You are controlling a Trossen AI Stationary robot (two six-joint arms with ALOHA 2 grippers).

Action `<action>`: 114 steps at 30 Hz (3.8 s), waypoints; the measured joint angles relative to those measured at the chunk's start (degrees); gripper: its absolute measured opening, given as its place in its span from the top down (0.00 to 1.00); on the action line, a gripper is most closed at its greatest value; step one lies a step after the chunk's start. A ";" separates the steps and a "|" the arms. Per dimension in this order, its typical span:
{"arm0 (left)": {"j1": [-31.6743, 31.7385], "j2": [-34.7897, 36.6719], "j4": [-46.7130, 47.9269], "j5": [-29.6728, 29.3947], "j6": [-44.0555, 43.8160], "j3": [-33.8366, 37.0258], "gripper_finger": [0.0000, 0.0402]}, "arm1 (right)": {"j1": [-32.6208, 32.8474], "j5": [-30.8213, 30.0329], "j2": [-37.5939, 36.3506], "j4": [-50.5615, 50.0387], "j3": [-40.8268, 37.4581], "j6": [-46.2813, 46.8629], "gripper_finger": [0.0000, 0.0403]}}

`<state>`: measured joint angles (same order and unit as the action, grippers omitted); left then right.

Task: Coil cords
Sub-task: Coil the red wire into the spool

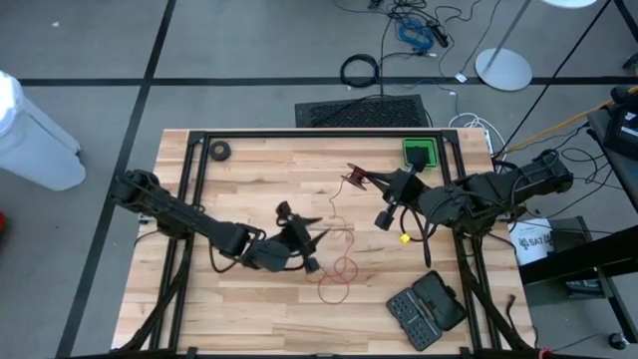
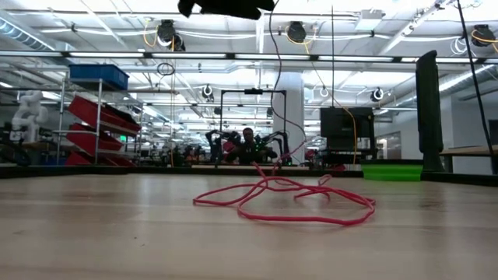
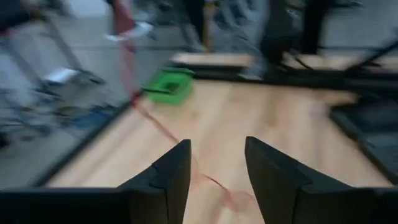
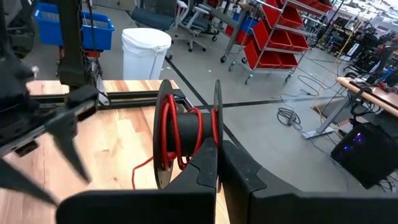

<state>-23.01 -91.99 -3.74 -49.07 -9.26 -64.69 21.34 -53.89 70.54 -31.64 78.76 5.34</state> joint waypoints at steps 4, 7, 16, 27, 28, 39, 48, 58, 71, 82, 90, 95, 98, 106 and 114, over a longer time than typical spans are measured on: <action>0.00 -0.38 -6.58 -8.05 6.77 0.00 0.60 | 0.02 0.01 0.00 0.14 0.00 -0.41 1.00; 0.10 -0.55 -11.17 -8.99 12.76 0.00 0.60 | 0.02 0.00 0.00 0.16 0.00 -1.78 1.00; 2.79 -0.74 -15.78 -6.81 20.62 0.02 0.60 | 0.02 0.20 0.00 0.16 0.00 -3.06 1.00; 7.79 -2.21 -16.00 -2.37 19.74 0.04 0.60 | 0.02 0.22 0.00 0.16 0.00 -3.13 1.00; 8.05 -2.65 -16.31 -2.37 19.11 0.04 0.60 | 0.02 0.20 0.00 0.16 0.00 -3.13 1.00; 7.42 -3.65 -18.18 -4.05 17.76 0.07 0.60 | 0.02 0.22 -0.02 0.12 0.00 -3.23 1.00; 6.62 -3.63 -18.29 -4.47 18.67 0.07 0.69 | 0.02 0.22 -0.02 0.10 0.00 -3.25 1.00; 8.15 -3.63 -18.28 -0.90 20.18 0.07 0.93 | 0.02 0.24 -0.02 0.12 0.00 -3.06 1.00; 14.31 -3.63 -23.96 7.54 19.01 0.07 0.98 | 0.00 -0.05 1.41 3.80 0.04 -1.35 1.00; 16.20 -3.63 -28.48 14.71 17.12 0.07 0.98 | -3.42 -3.13 4.67 6.98 0.04 -4.69 1.00; 16.20 -3.61 -32.11 17.51 16.66 0.02 0.98 | -7.19 -3.03 8.84 10.62 0.04 -7.55 1.00; 15.31 -3.61 -31.87 17.56 16.97 0.02 0.98 | -8.47 -2.83 10.14 11.39 0.04 -9.44 1.00; 14.36 -3.61 -31.77 17.56 17.43 0.02 0.98 | -8.93 -2.25 10.10 9.77 0.04 -9.26 1.00; 12.17 -3.61 -31.79 11.67 21.99 0.02 0.98 | -9.03 0.46 9.77 4.64 0.04 -9.04 1.00; 10.55 -2.78 -31.52 7.35 24.78 0.02 0.98 | -10.22 5.81 9.49 0.98 0.04 -7.32 1.00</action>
<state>-12.46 -94.76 -35.26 -41.72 15.52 -64.66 11.13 -48.08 80.04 -30.67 78.81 -1.98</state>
